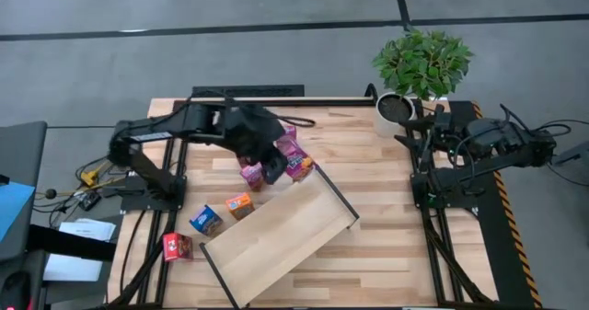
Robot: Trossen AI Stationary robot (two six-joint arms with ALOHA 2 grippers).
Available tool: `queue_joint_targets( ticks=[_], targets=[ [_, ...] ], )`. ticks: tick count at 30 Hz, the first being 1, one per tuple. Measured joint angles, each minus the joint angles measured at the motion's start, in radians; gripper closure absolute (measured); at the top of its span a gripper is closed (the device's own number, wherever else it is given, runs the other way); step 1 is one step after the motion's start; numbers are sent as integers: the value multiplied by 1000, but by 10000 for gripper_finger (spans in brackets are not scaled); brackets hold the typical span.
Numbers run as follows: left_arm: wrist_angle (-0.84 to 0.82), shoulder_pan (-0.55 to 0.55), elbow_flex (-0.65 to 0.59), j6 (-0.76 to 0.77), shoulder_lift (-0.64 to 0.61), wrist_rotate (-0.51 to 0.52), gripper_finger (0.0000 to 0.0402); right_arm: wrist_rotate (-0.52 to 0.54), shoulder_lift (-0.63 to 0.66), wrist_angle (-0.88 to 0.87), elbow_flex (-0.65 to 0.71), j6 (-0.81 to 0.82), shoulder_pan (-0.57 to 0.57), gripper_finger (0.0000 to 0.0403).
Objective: Stack cereal on shelf
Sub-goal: Put the left purple cereal box onto the shelf
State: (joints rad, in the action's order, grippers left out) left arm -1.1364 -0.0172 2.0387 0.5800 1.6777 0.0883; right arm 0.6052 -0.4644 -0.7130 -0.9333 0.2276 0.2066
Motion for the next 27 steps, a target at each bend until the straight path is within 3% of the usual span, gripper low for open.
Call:
queue_joint_targets(
  ticks=[4, 8, 16, 21, 27],
  targets=[
    [-76, -8, 144, 15, 121, -29, 313, 0, 0, -26, 0, 3, 0, 158],
    [-128, -23, 204, 8, 211, -46, 313, 0, 0, -46, 0, 9, 0, 158],
    [-185, -51, 209, 55, 291, -17, 313, 0, 0, -55, 0, 10, 0, 158],
    [-182, -70, 210, 69, 289, 87, 313, 0, 0, -64, 0, 10, 0, 158],
    [-158, -84, 204, 57, 298, 89, 313, -1, 0, -69, 0, 9, 0, 158]
  ],
)
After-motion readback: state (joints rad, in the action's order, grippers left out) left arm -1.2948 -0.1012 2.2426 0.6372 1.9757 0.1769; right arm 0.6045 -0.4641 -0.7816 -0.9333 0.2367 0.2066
